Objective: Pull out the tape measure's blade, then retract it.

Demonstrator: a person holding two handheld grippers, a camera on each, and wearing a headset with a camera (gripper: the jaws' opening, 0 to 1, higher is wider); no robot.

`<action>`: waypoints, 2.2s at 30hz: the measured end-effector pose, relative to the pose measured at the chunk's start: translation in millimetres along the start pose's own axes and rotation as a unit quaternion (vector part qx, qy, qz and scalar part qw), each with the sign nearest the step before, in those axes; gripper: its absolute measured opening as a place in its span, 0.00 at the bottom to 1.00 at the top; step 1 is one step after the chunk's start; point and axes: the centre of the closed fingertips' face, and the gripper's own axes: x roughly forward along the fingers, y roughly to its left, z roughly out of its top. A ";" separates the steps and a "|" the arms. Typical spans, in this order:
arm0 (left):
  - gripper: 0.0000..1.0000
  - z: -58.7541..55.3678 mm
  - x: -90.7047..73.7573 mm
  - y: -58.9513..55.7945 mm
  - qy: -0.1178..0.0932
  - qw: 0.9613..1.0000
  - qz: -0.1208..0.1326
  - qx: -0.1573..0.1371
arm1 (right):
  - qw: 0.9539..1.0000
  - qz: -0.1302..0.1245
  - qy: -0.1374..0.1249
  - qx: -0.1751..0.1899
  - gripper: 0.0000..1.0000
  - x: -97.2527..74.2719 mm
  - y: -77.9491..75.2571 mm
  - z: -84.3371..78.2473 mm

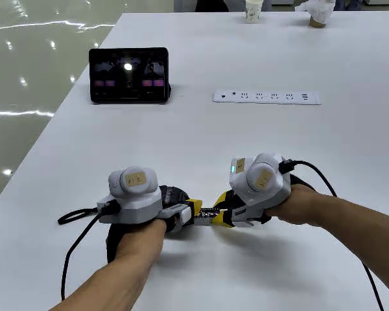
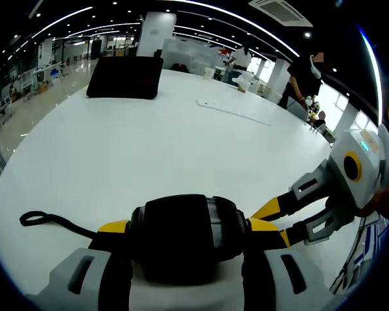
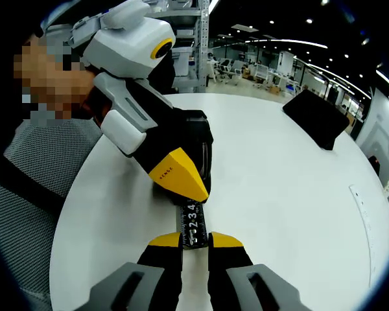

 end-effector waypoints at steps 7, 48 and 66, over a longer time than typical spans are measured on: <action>0.64 0.1 1.5 0.6 0.000 1.000 0.000 0.000 | 1.000 0.002 -0.006 -0.001 0.12 4.0 0.5 4.6; 0.65 -1.9 4.4 -0.6 0.008 1.000 -0.003 0.006 | 1.000 0.013 -0.025 -0.015 0.12 23.7 3.0 20.5; 0.67 -2.3 1.7 -2.9 0.024 1.000 -0.003 0.003 | 1.000 0.005 -0.021 -0.012 0.15 20.4 0.2 23.4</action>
